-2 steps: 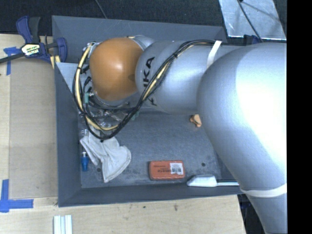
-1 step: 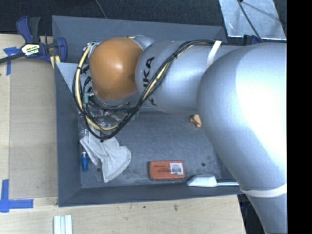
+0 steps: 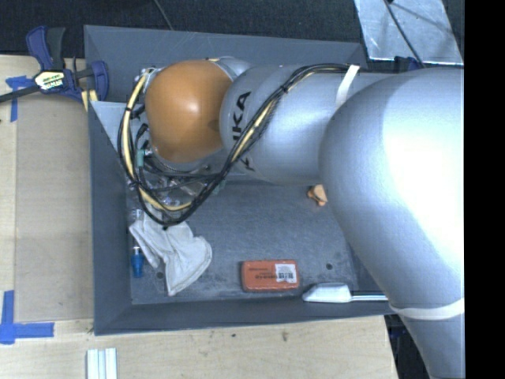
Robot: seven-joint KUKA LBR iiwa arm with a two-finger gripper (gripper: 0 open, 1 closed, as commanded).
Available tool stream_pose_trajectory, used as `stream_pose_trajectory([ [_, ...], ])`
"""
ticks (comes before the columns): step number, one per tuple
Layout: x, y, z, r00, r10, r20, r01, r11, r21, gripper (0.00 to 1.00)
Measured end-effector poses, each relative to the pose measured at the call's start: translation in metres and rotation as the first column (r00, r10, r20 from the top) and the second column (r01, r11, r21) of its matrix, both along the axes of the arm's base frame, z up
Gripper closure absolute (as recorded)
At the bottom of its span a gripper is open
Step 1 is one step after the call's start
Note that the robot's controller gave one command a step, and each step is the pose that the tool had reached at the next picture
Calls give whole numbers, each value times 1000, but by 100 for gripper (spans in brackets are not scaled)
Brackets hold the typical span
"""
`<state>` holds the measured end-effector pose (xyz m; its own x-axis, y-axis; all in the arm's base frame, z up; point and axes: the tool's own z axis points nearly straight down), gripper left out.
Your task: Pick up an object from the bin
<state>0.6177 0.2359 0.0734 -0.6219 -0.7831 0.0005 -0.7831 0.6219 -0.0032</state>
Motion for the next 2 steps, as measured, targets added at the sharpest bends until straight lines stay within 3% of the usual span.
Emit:
stream_pose_trajectory([
  [2, -3, 0, 32, 1000, -1, -8, 1, 1000, 0, 100],
])
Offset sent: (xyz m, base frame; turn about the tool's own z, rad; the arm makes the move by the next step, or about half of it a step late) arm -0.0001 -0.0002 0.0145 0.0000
